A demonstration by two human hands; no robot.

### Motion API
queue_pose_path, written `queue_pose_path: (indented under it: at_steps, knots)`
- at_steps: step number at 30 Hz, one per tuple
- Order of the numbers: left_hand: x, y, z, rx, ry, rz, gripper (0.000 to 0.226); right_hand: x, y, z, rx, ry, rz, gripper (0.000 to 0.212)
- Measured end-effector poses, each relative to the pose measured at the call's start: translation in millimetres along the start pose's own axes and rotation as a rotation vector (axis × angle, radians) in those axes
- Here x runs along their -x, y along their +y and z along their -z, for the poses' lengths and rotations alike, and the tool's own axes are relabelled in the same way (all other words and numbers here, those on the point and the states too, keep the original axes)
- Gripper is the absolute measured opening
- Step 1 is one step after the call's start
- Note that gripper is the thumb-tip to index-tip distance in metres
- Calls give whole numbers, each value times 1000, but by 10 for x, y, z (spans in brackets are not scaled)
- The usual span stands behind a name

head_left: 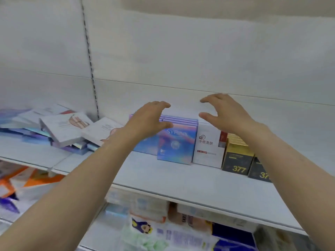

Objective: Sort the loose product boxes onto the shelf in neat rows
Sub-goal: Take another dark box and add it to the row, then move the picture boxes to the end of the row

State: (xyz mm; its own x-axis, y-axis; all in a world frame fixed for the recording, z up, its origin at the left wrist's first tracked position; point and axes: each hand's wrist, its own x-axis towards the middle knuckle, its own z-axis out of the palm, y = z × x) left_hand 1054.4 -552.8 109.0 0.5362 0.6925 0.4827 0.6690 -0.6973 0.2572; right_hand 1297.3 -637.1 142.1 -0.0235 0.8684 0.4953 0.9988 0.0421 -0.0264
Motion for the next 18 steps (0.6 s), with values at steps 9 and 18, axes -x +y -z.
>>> queue_pose_path:
  at_steps: [9, 18]
  knots:
    - [1111, -1558, 1189, -158, 76, 64, 65, -270, -2246, -407, -172, 33, 161, 52]
    - [1568, -2801, 1659, -147, 81, 163, 61, -826, -3566, -942, -202, -59, 241, 54]
